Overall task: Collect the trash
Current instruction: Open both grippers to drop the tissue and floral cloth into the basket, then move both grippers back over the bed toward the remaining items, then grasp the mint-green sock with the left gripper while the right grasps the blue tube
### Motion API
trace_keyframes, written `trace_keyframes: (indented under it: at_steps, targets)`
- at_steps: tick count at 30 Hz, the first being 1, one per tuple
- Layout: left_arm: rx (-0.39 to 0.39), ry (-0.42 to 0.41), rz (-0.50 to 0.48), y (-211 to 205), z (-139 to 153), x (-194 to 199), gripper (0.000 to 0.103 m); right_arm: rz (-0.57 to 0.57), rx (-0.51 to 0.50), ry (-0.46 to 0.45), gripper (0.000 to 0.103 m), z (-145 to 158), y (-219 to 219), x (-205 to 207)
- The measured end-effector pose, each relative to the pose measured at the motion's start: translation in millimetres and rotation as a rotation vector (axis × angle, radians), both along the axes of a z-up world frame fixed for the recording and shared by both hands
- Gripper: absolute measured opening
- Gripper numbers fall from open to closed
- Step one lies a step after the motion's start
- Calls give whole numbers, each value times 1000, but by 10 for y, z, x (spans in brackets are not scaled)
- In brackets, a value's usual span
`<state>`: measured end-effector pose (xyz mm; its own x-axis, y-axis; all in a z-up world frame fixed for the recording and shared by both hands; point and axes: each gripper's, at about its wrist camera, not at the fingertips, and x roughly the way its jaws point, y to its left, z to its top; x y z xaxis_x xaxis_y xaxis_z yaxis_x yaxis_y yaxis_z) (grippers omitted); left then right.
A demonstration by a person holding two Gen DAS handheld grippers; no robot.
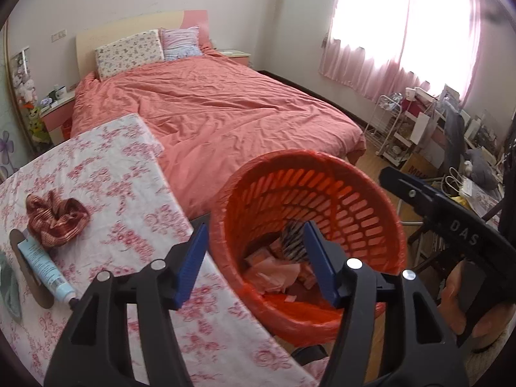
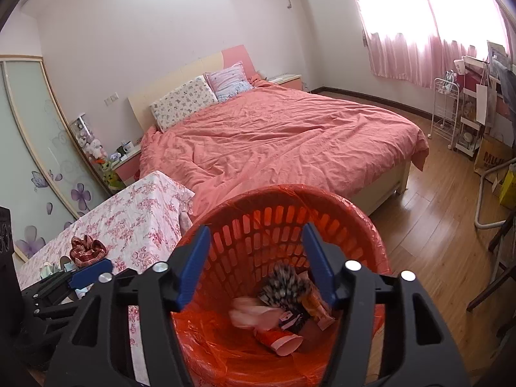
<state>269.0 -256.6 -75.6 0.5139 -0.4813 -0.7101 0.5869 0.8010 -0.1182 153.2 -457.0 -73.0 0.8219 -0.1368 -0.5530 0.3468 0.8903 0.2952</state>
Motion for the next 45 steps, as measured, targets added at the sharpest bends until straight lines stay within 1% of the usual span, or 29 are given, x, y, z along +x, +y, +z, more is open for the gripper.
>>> trace_keyframes:
  at_steps: [1,2,3,4,5,6,8,11,13,14,15,19,22,24,25,26,27,29,30,31,32,33,35,36,37,38,39,41,45]
  targets:
    - [7,-5,17,63,-9,6,68,-1,-8,2,64,-7,-18,15]
    - [19,-15,44,152,-24,10,76,-1,-20,5,65,-7,6,19]
    - [27,-25,66,219,-13,3,81,0,-34,6,68,-3,50,15]
    - [42,-39,106,328,-20,-6,91,1,-50,5,69,3,107,8]
    - [53,-53,145,449,-34,-19,97,2,-61,4,71,8,125,16]
    - [61,-63,172,566,-40,-26,98,7,-76,4,73,13,183,14]
    - [81,-73,214,753,-40,-16,99,29,-92,6,74,15,302,21]
    - [118,-66,308,1186,-87,7,99,62,-93,13,76,14,453,52]
    - [125,-53,355,1429,-93,15,99,102,-99,17,81,0,617,75]
    - [130,-51,391,1605,-103,25,99,123,-105,19,85,-6,704,87]
    - [133,-55,419,1758,-113,17,99,141,-110,22,86,-6,767,101]
    - [140,-69,496,2279,-96,55,99,204,-123,40,87,-58,1067,148]
    - [110,-91,541,2682,-86,135,99,249,-126,58,87,-116,1323,195]
    - [102,-84,591,2922,-60,231,97,269,-144,68,87,-151,1465,222]
    - [95,-80,602,2992,-42,272,94,274,-152,71,87,-166,1532,231]
    - [87,-74,613,3066,-40,324,89,283,-159,75,87,-178,1596,246]
    - [61,-48,623,3174,-38,411,85,293,-163,78,87,-188,1653,265]
    - [15,-10,620,3281,-43,504,69,310,-160,82,87,-203,1738,301]
    - [-10,13,621,3338,-54,580,67,314,-158,83,87,-208,1787,318]
    - [-22,30,624,3363,-71,650,62,316,-157,84,87,-214,1820,327]
    - [-29,42,624,3372,-90,701,57,320,-158,85,87,-217,1854,343]
    - [-34,57,619,3376,-108,766,54,325,-160,87,87,-218,1891,360]
    - [-43,76,603,3391,-132,880,42,331,-169,91,87,-226,1968,391]
    - [-43,76,599,3386,-145,918,39,336,-176,94,87,-227,2003,410]
    - [-41,76,595,3362,-159,961,27,340,-181,97,87,-226,2037,428]
    - [-35,80,592,3361,-180,998,12,345,-184,98,87,-227,2067,448]
    - [-26,87,597,3374,-204,1022,9,351,-184,99,87,-230,2088,458]
    - [-28,83,603,3444,-217,973,6,362,-183,103,87,-234,2135,493]
    - [-19,73,596,3590,-223,804,4,391,-167,109,87,-263,2225,579]
